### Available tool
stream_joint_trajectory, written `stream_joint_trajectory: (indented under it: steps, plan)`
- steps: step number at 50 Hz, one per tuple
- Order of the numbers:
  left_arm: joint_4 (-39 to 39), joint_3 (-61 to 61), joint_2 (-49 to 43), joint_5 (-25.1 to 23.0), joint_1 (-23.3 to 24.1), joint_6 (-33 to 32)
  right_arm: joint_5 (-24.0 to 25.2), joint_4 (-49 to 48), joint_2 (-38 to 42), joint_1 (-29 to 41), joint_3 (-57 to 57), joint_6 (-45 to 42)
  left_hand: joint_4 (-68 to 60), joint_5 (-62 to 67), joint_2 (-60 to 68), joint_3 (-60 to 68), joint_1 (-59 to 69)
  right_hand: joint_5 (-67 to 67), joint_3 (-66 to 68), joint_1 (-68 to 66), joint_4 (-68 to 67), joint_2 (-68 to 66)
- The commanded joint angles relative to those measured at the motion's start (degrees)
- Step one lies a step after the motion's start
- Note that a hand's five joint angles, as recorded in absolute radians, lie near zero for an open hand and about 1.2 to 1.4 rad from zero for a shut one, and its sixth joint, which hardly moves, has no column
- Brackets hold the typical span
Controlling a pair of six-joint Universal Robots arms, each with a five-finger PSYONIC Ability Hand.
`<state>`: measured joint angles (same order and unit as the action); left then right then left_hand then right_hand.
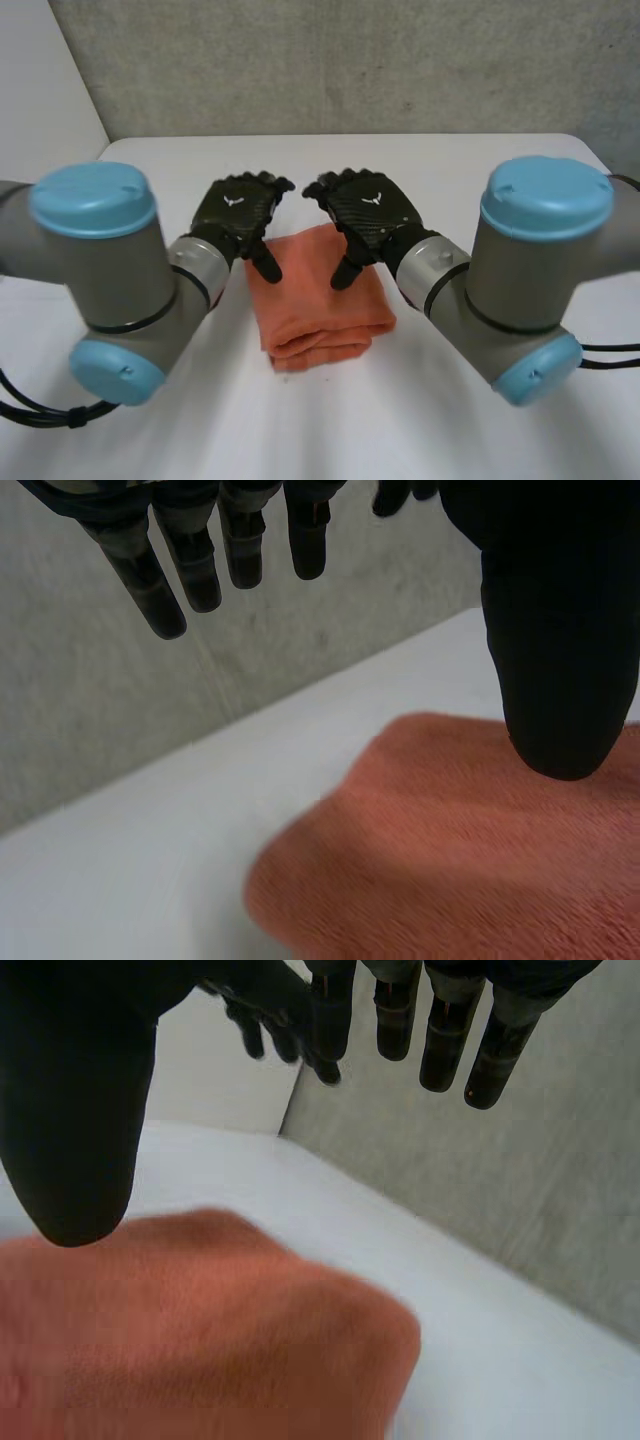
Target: Fold the laundry
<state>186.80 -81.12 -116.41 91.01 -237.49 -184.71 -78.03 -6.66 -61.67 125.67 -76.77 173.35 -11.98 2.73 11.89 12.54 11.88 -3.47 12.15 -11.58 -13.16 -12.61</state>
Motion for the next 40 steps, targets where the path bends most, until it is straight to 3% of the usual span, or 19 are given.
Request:
stream_joint_trajectory:
  steps: [1, 8, 15, 20, 29, 36, 40]
  plan:
    - [-5.0, 3.5, -7.3, 5.8, 0.8, 1.9, -0.5, 12.0, 13.0, -1.6, 10.6, -0.6, -0.1, -0.7, 0.2, -0.5, 0.2, 3.5, -2.2, 1.6, 3.2, 2.6]
    - [-5.8, 0.8, -11.1, 6.8, 0.8, 1.7, -0.5, 15.6, 18.2, -2.5, 14.5, -0.9, 0.8, -1.5, -0.7, -1.3, -0.7, 3.5, -2.2, 1.6, 3.2, 2.6]
    - [-5.8, -0.2, -7.5, 6.3, 0.8, 1.8, -0.3, 15.5, 17.2, -2.7, 15.3, -0.5, 1.1, -1.8, -1.0, -1.7, -1.0, 3.5, -2.2, 1.6, 3.2, 2.6]
    - [-5.7, 1.3, 1.3, 5.3, 0.6, 1.8, -0.6, 14.8, 8.3, -4.2, 14.7, 0.7, 1.1, -1.8, -1.0, -1.7, -1.0, 3.5, -2.2, 1.6, 3.2, 2.6]
    - [-9.6, 7.8, 14.1, 5.1, -3.8, 2.2, -10.0, 3.9, -13.3, -12.0, 6.8, 3.7, 1.4, -2.2, -1.3, -2.0, -1.3, 3.5, -2.2, 1.6, 3.2, 2.6]
    - [-19.0, 9.9, 19.1, -2.4, -9.3, 5.2, -9.8, 4.5, -19.9, -16.9, 1.7, -0.3, 1.9, -2.7, -1.8, -2.5, -1.8, 3.5, -2.2, 1.6, 3.2, 2.6]
    - [-18.9, 9.3, 20.1, -4.9, -9.9, 7.8, -9.1, 5.2, -19.9, -17.3, 0.7, -2.1, 1.9, -2.7, -1.8, -2.5, -1.8, 3.5, -2.2, 1.6, 3.2, 2.6]
